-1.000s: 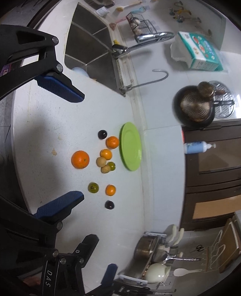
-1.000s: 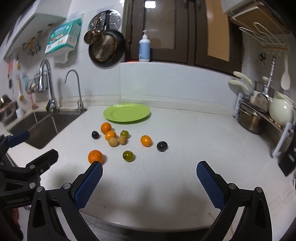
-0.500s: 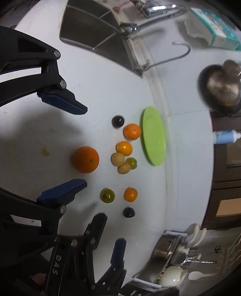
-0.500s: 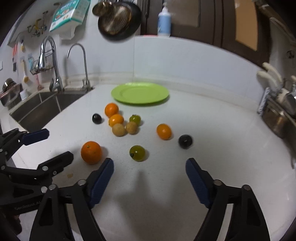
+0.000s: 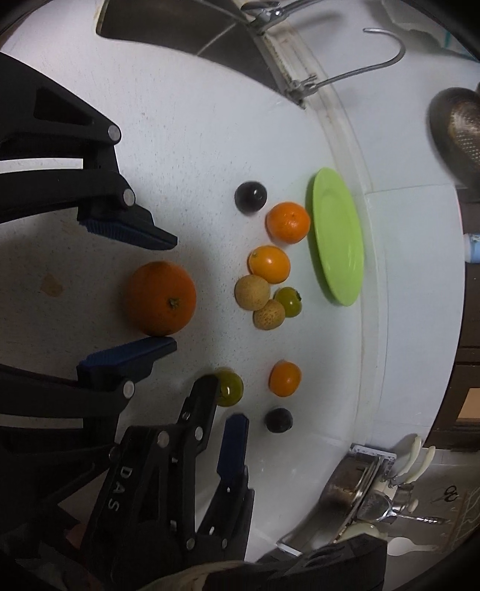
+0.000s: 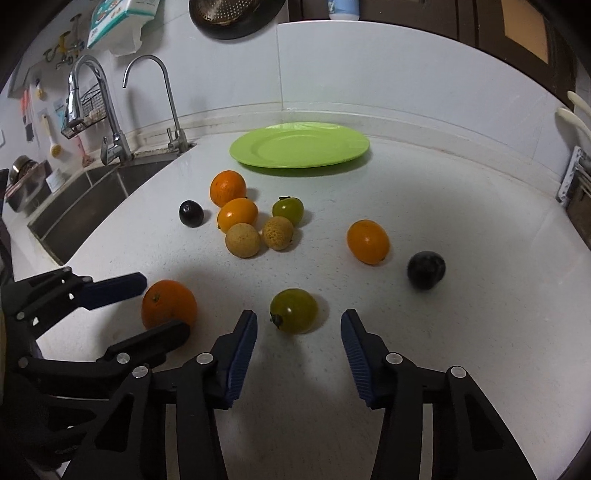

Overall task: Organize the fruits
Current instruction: 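Grasp the large orange with the left tool while the right tool grasps a green tomato, then carry both fruits onto the green plate and open both tools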

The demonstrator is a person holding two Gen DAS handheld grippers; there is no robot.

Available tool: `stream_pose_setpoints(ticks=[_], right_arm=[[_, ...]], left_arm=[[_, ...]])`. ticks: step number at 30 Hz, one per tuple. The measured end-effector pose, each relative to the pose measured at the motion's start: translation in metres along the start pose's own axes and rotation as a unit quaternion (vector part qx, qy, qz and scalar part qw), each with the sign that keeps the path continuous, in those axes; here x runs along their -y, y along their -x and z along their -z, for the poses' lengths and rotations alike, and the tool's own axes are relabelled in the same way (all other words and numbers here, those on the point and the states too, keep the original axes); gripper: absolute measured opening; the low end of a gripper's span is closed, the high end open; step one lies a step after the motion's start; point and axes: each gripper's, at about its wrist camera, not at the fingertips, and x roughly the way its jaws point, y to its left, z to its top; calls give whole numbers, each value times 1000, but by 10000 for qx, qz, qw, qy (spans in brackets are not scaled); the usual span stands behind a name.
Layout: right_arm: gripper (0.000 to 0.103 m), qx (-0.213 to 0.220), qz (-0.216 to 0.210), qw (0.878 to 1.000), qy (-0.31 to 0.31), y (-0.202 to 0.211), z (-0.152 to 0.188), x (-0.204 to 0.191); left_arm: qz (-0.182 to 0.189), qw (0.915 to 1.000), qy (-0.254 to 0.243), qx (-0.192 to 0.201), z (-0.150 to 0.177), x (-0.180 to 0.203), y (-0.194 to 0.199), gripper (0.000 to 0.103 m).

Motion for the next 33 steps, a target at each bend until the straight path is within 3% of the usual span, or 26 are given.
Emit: stream_pose_setpoints(ticks=[11,21,33], right_arm=[[30,-131,-85,9999,11,-8,-7,-3],[30,74,-258,9996,45,15,-23,-13],[30,619,-391,9973,38,41,-62,-26]], left_arm=[[87,9998,154,-99,-4,-7,4,41],[4,9995,287,108,-18,-21,30,41],[-308,9965,20,779,-55,-43,59,41]])
